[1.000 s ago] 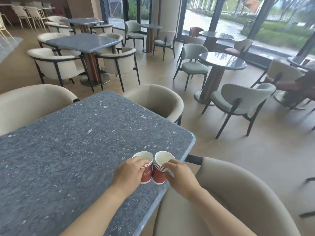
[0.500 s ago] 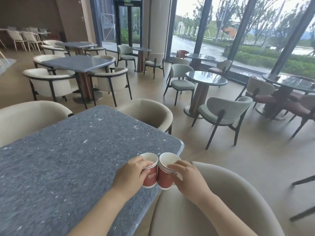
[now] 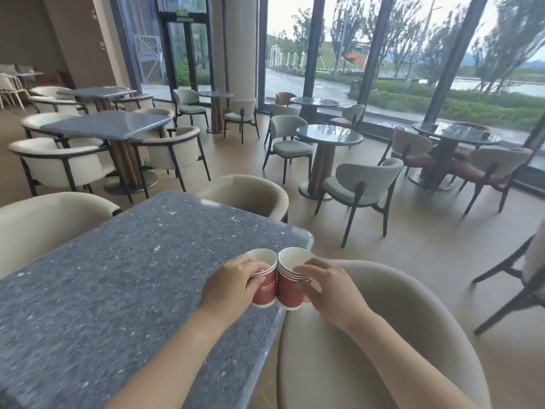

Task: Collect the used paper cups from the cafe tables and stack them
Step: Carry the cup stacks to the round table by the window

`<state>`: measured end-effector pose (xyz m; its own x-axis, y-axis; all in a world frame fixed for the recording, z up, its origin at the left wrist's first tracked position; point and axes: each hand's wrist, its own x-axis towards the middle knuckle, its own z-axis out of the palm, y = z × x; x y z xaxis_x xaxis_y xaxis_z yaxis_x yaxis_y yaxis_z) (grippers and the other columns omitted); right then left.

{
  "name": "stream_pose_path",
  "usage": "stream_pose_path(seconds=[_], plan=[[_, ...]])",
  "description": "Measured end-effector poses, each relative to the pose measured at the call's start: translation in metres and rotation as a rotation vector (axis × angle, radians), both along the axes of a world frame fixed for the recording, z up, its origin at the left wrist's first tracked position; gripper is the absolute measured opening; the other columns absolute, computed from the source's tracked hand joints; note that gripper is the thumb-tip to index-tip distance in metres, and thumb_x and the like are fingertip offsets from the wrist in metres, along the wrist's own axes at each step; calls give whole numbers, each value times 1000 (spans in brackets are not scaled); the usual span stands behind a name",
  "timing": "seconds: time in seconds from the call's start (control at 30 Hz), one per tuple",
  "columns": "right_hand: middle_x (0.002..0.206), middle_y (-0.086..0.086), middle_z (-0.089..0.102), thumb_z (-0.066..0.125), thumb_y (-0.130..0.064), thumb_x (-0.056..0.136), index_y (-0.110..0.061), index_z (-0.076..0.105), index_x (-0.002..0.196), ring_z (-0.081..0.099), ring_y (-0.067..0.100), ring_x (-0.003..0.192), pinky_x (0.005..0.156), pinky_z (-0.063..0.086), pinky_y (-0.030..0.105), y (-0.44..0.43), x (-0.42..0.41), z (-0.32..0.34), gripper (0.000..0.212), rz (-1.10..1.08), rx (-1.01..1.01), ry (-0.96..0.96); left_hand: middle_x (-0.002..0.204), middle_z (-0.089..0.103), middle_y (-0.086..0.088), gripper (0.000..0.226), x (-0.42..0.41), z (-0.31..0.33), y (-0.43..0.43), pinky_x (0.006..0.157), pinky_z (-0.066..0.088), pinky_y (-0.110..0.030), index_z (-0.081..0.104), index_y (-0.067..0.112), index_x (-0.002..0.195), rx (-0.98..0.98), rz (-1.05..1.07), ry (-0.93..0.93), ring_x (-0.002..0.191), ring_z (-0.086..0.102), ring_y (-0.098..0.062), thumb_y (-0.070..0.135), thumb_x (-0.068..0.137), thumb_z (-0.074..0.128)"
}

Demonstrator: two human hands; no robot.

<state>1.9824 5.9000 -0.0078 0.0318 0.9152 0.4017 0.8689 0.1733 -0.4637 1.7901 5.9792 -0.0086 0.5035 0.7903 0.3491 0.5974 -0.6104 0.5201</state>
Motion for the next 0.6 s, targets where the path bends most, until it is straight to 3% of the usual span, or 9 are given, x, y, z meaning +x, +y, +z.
stream_pose_path(seconds=[0.2,0.37,0.5,0.6], plan=[[97,-3,67,63,-9,79,-23,68,100,60,21,87,76,48,27,-47,-25,15,26,-119,59,-10,99,62,16,19,-15,13,-27,67,42,-21,68,33,102,44,-110,-22,90,59,-9,24,87,61],[97,-5,66,65,-7,78,-22,69,98,59,16,87,73,38,11,-91,-30,29,26,-255,110,8,99,64,12,18,-8,30,-53,73,52,-33,69,29,99,82,-234,-82,93,60,-13,20,85,62],[99,-6,65,65,-5,78,-23,69,98,58,15,92,76,40,12,-128,-30,33,27,-353,109,9,98,64,11,19,6,36,-75,75,52,-34,69,28,99,83,-322,-93,95,59,-15,18,85,61],[99,-12,63,66,-10,79,-26,68,98,55,9,90,78,33,1,-156,-28,32,25,-438,106,19,97,63,11,20,19,37,-90,78,51,-36,69,27,98,66,-411,-104,94,59,-15,16,84,61]])
